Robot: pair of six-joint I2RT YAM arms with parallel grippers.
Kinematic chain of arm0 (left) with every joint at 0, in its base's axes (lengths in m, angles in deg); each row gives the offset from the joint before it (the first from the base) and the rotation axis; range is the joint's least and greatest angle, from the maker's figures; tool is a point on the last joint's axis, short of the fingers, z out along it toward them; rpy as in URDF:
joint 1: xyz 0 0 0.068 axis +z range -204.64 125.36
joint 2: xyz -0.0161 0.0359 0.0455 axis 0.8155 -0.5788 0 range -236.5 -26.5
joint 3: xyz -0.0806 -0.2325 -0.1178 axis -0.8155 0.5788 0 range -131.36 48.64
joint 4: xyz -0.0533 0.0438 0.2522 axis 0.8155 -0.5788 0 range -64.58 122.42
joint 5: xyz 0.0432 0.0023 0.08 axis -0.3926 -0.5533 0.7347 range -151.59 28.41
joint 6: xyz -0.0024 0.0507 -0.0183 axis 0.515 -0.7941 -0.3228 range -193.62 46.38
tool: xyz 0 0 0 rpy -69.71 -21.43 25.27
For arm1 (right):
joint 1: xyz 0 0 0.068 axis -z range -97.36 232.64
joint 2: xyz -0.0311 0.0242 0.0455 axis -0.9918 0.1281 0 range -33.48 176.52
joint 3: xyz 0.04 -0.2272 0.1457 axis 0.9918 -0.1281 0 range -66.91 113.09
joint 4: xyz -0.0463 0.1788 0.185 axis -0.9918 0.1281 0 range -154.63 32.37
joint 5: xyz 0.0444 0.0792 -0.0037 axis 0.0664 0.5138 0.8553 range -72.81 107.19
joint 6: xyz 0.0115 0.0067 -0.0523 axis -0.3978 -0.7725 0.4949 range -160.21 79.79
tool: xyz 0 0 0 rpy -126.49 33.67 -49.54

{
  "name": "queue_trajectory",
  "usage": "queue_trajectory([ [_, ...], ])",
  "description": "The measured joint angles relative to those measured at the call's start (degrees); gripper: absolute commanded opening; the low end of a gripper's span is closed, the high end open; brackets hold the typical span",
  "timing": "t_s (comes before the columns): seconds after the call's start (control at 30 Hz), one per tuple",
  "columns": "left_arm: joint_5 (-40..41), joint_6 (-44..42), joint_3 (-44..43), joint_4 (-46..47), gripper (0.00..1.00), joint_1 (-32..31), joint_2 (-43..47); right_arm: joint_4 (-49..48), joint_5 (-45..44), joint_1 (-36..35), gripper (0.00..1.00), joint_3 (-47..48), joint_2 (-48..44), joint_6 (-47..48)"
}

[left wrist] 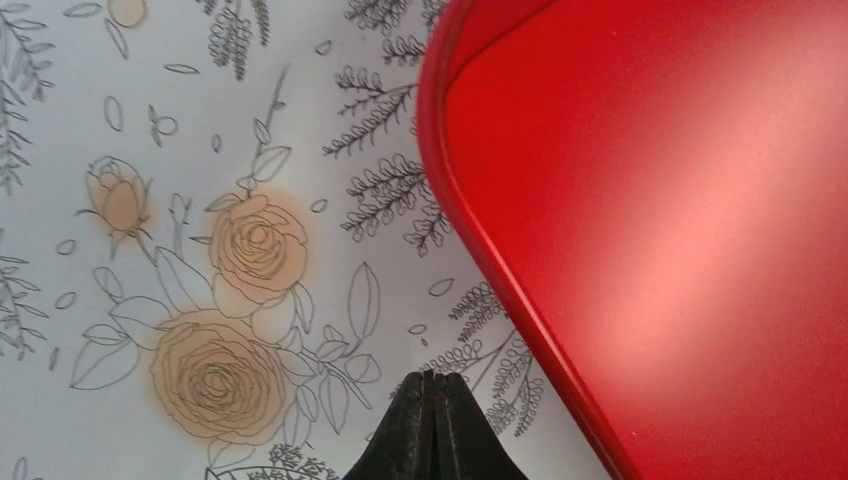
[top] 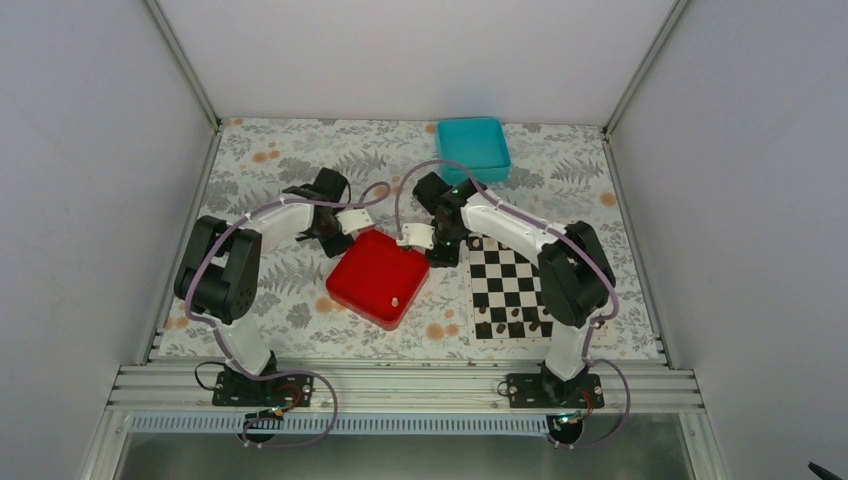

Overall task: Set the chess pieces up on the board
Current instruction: Adjust the storage box at the center of the board, then pick up the chess piece from the storage box.

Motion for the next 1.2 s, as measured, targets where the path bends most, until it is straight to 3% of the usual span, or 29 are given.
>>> queue_trajectory([
  [0.07,0.02,0.0,0.0,0.74,0.03,0.11,0.0,0.55,-0.13,-1.42,0.45,0.31,-2.08,-0.76],
  [0.1,0.09,0.0,0.0,1.31,0.08,0.26,0.0,1.11,-0.2,-2.29,0.51,0.9,-2.73,-1.44],
  [0.17,1.07,-0.22,0.02,2.51,0.29,0.74,0.0,2.14,-0.44,-4.61,0.59,3.08,-3.21,-2.47],
  [0.27,2.69,-0.81,-0.55,3.72,0.7,2.62,-0.02,3.54,-1.46,-8.87,0.68,6.99,-2.23,-3.8],
  [0.33,3.52,-0.92,-2.03,3.96,0.81,4.79,-0.04,4.15,-1.75,-11.26,0.72,9.25,-0.68,-4.76],
  [0.4,4.9,-0.72,-3.69,5.75,0.99,6.56,-0.04,4.31,-2.16,-13.25,0.72,10.78,1.49,-5.46],
  [0.7,10.8,0.31,-3.96,12.76,1.0,8.7,-0.04,4.2,-3.98,-16.0,0.67,11.91,9.99,-7.91],
  [1.2,11.56,1.33,-2.45,15.69,1.0,8.7,-0.02,4.07,-4.13,-17.4,0.58,11.91,11.69,-8.63],
])
